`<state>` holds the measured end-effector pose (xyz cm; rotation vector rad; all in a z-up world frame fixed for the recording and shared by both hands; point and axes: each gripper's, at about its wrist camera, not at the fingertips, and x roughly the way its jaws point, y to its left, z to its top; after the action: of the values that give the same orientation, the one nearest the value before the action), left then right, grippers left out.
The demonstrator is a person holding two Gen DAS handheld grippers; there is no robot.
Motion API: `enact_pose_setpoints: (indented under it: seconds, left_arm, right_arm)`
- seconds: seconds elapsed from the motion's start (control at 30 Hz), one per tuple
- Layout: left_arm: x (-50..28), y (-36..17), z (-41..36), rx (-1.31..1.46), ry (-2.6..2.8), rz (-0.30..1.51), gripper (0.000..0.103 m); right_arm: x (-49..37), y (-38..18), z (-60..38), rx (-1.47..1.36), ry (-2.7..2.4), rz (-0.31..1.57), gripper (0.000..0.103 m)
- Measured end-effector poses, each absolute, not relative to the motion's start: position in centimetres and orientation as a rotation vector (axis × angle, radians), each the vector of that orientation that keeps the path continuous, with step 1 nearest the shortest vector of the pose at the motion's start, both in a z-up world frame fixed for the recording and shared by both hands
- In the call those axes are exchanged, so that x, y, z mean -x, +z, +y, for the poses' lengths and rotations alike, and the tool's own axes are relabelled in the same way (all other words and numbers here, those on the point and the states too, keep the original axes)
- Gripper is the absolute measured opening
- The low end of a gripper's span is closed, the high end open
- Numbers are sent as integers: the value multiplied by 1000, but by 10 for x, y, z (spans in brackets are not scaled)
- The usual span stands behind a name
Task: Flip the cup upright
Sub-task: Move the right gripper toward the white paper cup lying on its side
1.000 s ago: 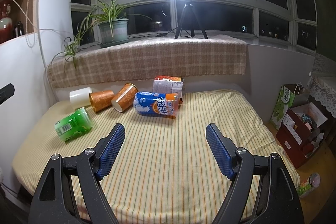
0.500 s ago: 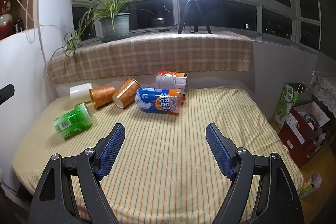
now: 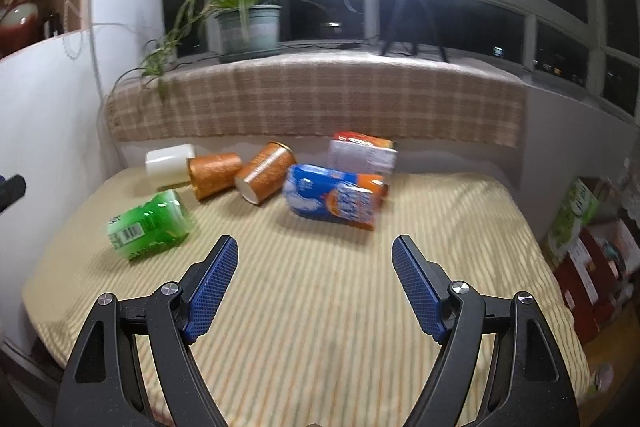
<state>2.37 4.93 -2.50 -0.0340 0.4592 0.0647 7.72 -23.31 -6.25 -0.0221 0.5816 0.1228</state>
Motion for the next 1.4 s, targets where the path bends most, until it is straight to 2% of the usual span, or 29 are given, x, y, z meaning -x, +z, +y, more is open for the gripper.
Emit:
enact_pose_setpoints:
  seconds: [0.4, 0.73, 1.0, 1.4]
  left_arm:
    - [-25, -44, 82, 27, 134, 513, 103]
    - [-33, -61, 114, 51, 201, 562, 103]
    - [-44, -73, 136, 82, 247, 594, 103]
    - [-64, -91, 167, 133, 301, 637, 103]
  right_arm:
    - [-146, -48, -162, 235, 426, 572, 79]
    - [-206, -50, -80, 535, 725, 543, 79]
    - [-258, -80, -11, 801, 920, 575, 79]
    - [-300, -123, 43, 1093, 1055, 614, 79]
